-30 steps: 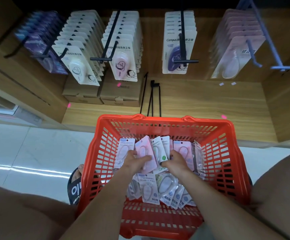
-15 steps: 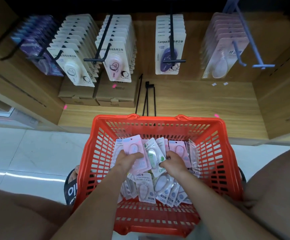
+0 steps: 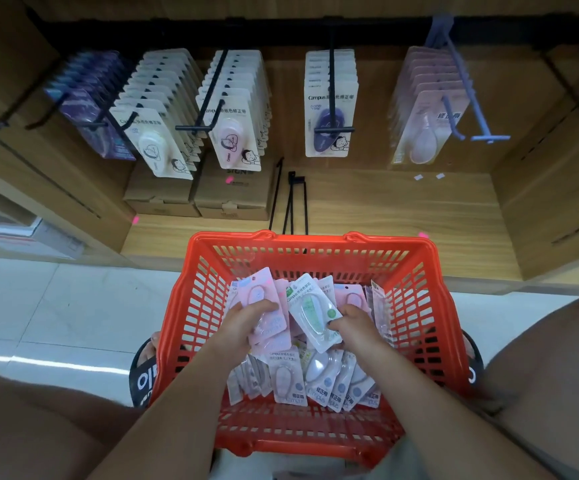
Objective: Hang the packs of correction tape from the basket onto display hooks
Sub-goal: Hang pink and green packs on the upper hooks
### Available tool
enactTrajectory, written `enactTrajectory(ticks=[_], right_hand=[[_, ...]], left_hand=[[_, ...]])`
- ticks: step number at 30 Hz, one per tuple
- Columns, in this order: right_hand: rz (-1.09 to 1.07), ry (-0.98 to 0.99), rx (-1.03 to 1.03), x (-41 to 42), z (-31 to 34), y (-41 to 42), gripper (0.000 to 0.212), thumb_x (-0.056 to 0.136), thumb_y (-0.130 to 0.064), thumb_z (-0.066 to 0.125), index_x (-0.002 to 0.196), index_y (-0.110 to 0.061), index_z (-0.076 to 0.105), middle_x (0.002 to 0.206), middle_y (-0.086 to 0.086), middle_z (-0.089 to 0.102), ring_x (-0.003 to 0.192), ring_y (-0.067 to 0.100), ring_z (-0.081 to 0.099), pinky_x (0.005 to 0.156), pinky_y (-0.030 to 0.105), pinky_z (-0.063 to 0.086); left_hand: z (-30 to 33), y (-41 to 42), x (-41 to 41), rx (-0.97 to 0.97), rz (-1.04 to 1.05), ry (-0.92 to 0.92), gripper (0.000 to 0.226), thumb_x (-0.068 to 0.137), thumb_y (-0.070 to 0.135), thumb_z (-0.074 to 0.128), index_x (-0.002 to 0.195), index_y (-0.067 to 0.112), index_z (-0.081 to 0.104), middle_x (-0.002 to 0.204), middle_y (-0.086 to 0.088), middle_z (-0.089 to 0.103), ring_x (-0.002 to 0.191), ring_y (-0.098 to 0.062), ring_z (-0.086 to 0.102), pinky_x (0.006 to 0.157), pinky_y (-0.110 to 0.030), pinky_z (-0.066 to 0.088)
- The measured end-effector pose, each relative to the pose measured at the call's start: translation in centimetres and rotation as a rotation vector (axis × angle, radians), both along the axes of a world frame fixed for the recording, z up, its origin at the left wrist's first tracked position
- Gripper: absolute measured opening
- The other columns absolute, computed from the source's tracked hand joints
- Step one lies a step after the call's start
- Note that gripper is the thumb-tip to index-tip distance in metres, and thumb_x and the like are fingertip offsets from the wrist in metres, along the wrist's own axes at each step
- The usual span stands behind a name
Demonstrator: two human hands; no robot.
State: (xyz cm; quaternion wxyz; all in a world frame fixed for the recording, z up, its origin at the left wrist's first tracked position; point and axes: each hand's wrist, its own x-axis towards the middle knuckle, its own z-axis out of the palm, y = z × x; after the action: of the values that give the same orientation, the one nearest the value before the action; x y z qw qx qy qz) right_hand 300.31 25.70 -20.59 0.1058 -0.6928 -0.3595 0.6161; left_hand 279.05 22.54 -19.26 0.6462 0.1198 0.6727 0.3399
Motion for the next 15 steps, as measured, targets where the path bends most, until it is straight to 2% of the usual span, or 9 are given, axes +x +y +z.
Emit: enactTrajectory(ticks=[2, 4, 6, 8, 10, 12, 15], right_hand=[[-0.098, 0.094, -0.039, 0.3, 0.8, -0.3, 0.016, 0.091, -0.001, 0.062, 0.102, -0.011, 0.067, 0.112, 0.014, 0.073, 0.107, 0.036, 0.069, 0.100, 0.059, 0.056], [-0.180, 0.187, -0.051, 0.5, 2.2, -0.7, 0.020, 0.096, 0.005, 0.057, 0.103, -0.010, 0.068, 0.110, 0.014, 0.074, 0.104, 0.033, 0.070, 0.097, 0.053, 0.058], [-0.192, 0.248, -0.013, 0.6, 3.4, -1.0, 0.021, 0.098, 0.006, 0.055, 0.104, -0.010, 0.067, 0.108, 0.012, 0.073, 0.100, 0.030, 0.071, 0.091, 0.048, 0.059], [-0.158, 0.283, 0.049, 0.3, 5.1, -1.2, 0.021, 0.098, 0.004, 0.055, 0.108, -0.010, 0.066, 0.111, 0.013, 0.071, 0.101, 0.033, 0.071, 0.086, 0.049, 0.060], [-0.137, 0.335, 0.092, -0.2, 6.6, -1.4, 0.027, 0.100, 0.005, 0.051, 0.116, -0.011, 0.066, 0.113, 0.014, 0.071, 0.097, 0.033, 0.073, 0.073, 0.043, 0.061], [-0.133, 0.408, 0.120, -0.5, 8.2, -1.6, 0.033, 0.099, 0.008, 0.049, 0.119, -0.012, 0.067, 0.110, 0.015, 0.075, 0.089, 0.031, 0.076, 0.063, 0.035, 0.059], [-0.122, 0.472, 0.164, -0.6, 10.2, -1.7, 0.038, 0.098, 0.010, 0.049, 0.120, -0.014, 0.069, 0.109, 0.012, 0.079, 0.090, 0.030, 0.078, 0.065, 0.037, 0.061]], left_hand=[[1.5, -0.1, 0.3, 0.023, -0.024, -0.085, 0.024, 0.096, 0.015, 0.068, 0.117, 0.005, 0.076, 0.107, -0.017, 0.078, 0.091, -0.032, 0.077, 0.075, -0.039, 0.060], [3.0, 0.1, 0.6, 0.046, -0.024, -0.149, 0.020, 0.099, 0.016, 0.062, 0.110, 0.009, 0.078, 0.108, -0.015, 0.078, 0.091, -0.029, 0.076, 0.083, -0.039, 0.056], [5.0, 0.5, 1.3, 0.091, -0.036, -0.182, 0.022, 0.099, 0.015, 0.060, 0.116, 0.010, 0.073, 0.110, -0.013, 0.076, 0.098, -0.029, 0.073, 0.090, -0.042, 0.048], [6.8, 0.7, 2.0, 0.140, -0.066, -0.203, 0.021, 0.100, 0.012, 0.059, 0.117, 0.009, 0.071, 0.108, -0.013, 0.076, 0.096, -0.027, 0.073, 0.084, -0.037, 0.055], [8.4, 0.8, 2.8, 0.187, -0.079, -0.192, 0.018, 0.100, 0.010, 0.058, 0.114, 0.010, 0.070, 0.104, -0.013, 0.078, 0.091, -0.026, 0.075, 0.074, -0.035, 0.060], [9.4, 0.8, 3.3, 0.250, -0.079, -0.192, 0.029, 0.099, 0.007, 0.060, 0.127, 0.010, 0.065, 0.118, -0.020, 0.075, 0.105, -0.032, 0.074, 0.085, -0.044, 0.061], [11.1, 1.0, 3.7, 0.322, -0.090, -0.140, 0.042, 0.094, 0.002, 0.066, 0.134, 0.014, 0.060, 0.123, -0.018, 0.073, 0.114, -0.035, 0.072, 0.093, -0.052, 0.060]])
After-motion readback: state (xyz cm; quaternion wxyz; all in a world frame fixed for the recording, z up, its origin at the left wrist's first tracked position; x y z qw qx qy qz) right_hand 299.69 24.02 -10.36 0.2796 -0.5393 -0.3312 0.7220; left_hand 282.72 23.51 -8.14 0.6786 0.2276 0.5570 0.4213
